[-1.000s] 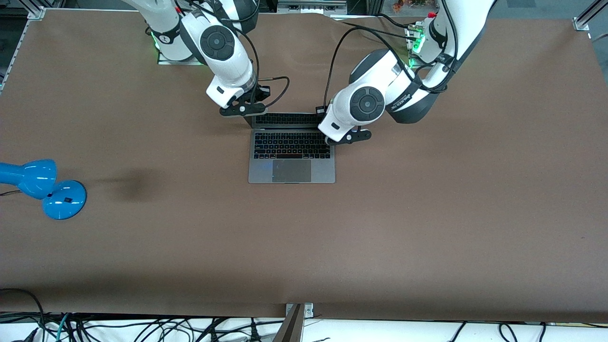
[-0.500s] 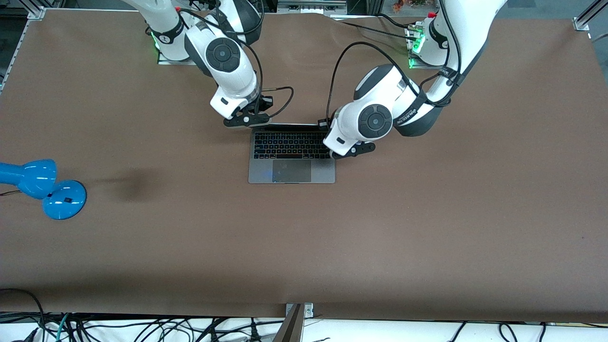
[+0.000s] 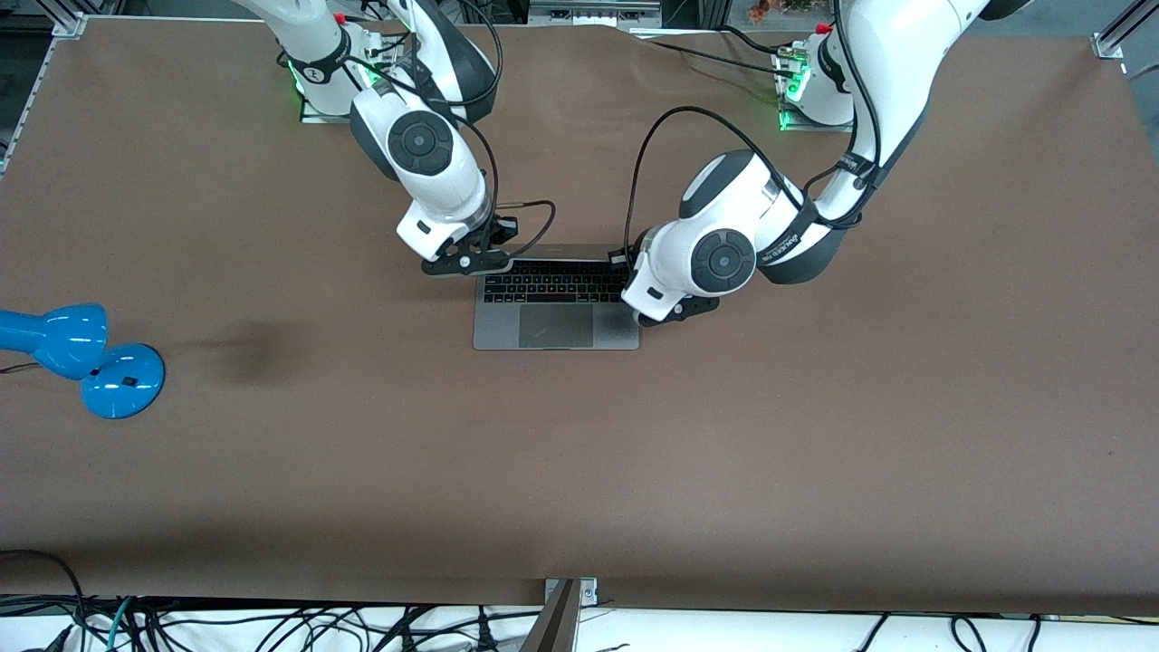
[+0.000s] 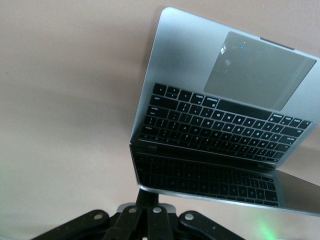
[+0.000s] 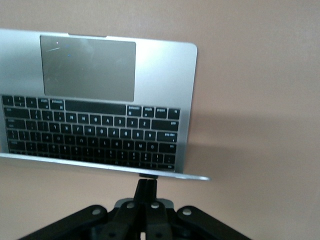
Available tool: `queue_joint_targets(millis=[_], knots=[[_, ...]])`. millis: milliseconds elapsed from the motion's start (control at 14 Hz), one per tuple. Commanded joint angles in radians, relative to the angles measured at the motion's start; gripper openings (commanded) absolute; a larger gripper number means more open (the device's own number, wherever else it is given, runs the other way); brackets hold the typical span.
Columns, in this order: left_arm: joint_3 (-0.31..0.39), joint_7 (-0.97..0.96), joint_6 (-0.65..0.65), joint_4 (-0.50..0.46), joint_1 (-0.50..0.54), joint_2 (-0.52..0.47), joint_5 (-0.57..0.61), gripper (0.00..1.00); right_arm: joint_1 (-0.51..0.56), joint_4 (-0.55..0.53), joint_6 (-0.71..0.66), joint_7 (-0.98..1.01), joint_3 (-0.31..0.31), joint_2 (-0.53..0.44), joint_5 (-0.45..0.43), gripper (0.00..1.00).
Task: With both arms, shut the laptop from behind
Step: 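Push the screen down over the keyboard with both grippers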
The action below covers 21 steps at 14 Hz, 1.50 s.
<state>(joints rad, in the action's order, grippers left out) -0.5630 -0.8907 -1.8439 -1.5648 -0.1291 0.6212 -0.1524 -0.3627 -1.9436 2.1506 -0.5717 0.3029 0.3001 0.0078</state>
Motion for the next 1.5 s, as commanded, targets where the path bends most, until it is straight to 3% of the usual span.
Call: queue_joint_targets(millis=[0, 1429], knots=[[0.011, -0.024, 0.006, 0.057, -0.009, 0.046, 0.037, 0.00, 0.007, 0.061, -0.005, 0.003, -0.004, 0.053, -0.028, 0.00], [0.084, -0.036, -0.149, 0.106, -0.049, 0.192, 0.066, 0.00, 0.010, 0.170, 0.117, 0.007, -0.044, 0.263, -0.098, 0.00]])
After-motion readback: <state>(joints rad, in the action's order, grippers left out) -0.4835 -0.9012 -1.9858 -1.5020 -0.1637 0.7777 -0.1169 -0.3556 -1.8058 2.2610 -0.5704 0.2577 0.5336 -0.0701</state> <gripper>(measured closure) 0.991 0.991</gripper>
